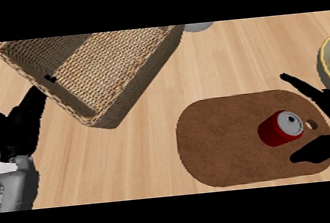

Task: Pick the can from the cutting board and place it in the basket

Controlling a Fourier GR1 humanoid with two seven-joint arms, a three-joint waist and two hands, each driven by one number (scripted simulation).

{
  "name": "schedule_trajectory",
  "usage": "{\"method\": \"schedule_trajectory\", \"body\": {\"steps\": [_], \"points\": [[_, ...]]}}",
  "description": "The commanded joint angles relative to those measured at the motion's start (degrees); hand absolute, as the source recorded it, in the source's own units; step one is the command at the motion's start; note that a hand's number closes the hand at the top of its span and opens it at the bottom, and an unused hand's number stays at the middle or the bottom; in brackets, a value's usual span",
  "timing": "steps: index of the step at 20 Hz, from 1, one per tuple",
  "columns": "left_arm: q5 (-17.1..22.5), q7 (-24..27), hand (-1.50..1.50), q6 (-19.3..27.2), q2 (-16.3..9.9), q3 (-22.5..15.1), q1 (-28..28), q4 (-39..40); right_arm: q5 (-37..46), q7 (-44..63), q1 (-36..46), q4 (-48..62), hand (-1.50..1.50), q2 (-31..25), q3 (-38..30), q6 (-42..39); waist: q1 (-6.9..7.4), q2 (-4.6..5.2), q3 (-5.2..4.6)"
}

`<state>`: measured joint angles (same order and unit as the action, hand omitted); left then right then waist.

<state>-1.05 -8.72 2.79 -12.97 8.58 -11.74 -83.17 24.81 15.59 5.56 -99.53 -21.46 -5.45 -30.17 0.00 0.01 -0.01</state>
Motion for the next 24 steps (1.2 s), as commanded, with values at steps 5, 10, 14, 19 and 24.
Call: {"method": "schedule_trajectory", "body": {"steps": [5, 10, 14, 19, 24], "points": [[-0.53, -1.18, 0.0, -0.29, 0.23, 0.48, 1.43, -3.99, 5.91, -3.22, -1.38, 3.21, -1.5, 4.03, 2.65, 2.94, 0.02, -0.04, 0.01], [-1.12, -1.02, 0.0, 0.28, 1.2, 0.63, -0.81, -1.07, 6.26, -1.83, -2.47, 1.02, -1.5, 4.17, 2.35, 0.44, -0.16, -0.03, 0.01], [-2.95, 2.61, 0.0, 1.24, 4.33, -2.01, 3.26, -2.47, 7.34, -6.15, 0.87, 8.43, -1.5, 3.02, 2.25, -0.02, 0.07, 0.0, 0.01], [-1.89, -2.34, 0.0, 0.48, 2.68, -0.84, 4.22, -6.75, 9.72, -13.31, -2.62, 7.1, 1.5, -2.24, 5.99, -4.36, 0.2, -0.08, 0.03], [-2.77, -1.94, 0.0, 1.44, 3.44, -1.04, 0.75, -3.34, 10.44, -15.88, -6.01, 7.67, 1.5, 3.13, 7.26, 0.15, -0.11, -0.07, 0.03]]}}
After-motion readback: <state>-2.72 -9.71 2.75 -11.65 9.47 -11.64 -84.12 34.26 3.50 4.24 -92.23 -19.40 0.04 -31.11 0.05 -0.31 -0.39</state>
